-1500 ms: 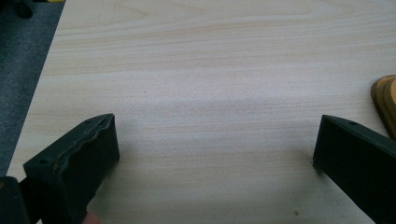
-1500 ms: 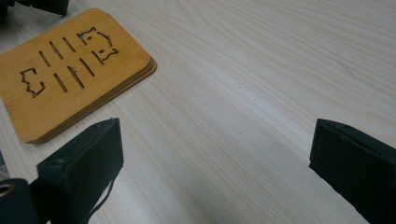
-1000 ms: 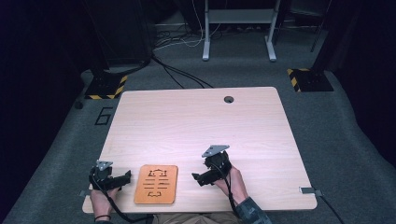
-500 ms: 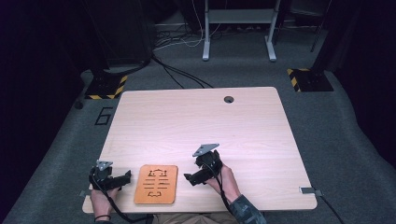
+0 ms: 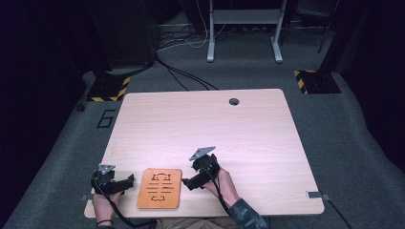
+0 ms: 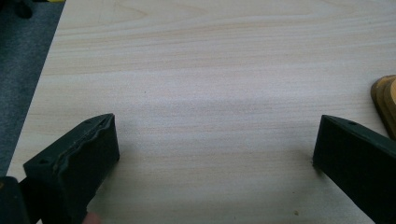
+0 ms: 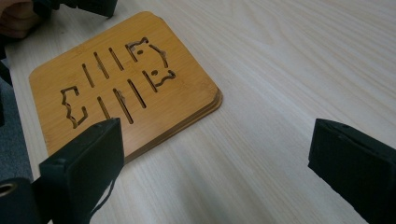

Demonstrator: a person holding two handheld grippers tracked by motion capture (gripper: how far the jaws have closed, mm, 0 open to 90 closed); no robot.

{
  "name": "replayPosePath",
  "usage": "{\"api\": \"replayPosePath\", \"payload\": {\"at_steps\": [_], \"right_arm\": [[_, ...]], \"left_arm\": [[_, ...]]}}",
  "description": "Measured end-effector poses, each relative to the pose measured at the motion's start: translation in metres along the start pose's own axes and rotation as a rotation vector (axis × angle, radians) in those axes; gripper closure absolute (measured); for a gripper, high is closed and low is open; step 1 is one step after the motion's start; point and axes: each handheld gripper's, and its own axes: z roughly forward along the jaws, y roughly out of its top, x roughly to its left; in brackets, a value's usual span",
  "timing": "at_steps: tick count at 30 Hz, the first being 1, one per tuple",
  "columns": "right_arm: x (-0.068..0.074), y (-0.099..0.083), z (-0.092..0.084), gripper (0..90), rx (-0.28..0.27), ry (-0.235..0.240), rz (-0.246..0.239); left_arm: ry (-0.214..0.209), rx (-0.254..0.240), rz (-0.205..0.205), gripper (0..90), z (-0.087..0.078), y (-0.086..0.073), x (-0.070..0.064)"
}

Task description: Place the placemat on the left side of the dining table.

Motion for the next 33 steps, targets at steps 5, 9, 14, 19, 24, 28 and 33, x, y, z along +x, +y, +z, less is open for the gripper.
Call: {"api": "replayPosePath", "payload": {"at_steps": [5, 9, 14, 19, 24, 28, 33], "right_arm": [[0.005, 0.002, 0.015, 2.6, 0.021, 0.011, 0.002], [0.006, 0.003, 0.024, 2.6, 0.026, 0.012, -0.008], [0.011, 0.005, 0.038, 2.7, 0.042, 0.001, -0.031], [0.013, 0.005, 0.047, 2.7, 0.056, -0.009, -0.031], [0.015, 0.006, 0.055, 2.8, 0.072, -0.018, -0.026], [0.016, 0.007, 0.059, 2.9, 0.077, -0.020, -0.031], [0.016, 0.007, 0.063, 3.0, 0.085, -0.026, -0.025]], "left_arm": [[0.000, -0.001, -0.001, 0.0, 0.000, 0.000, 0.000], [0.001, 0.000, -0.001, 0.0, 0.000, 0.000, 0.000], [0.001, 0.000, -0.002, 0.1, 0.000, 0.000, 0.000], [0.001, 0.000, -0.002, 0.1, 0.000, 0.000, 0.000], [0.002, 0.000, -0.003, 0.1, 0.000, 0.000, 0.000], [0.002, 0.000, -0.004, 0.1, 0.000, 0.000, 0.000], [0.003, 0.000, -0.005, 0.1, 0.000, 0.000, 0.000]]}}
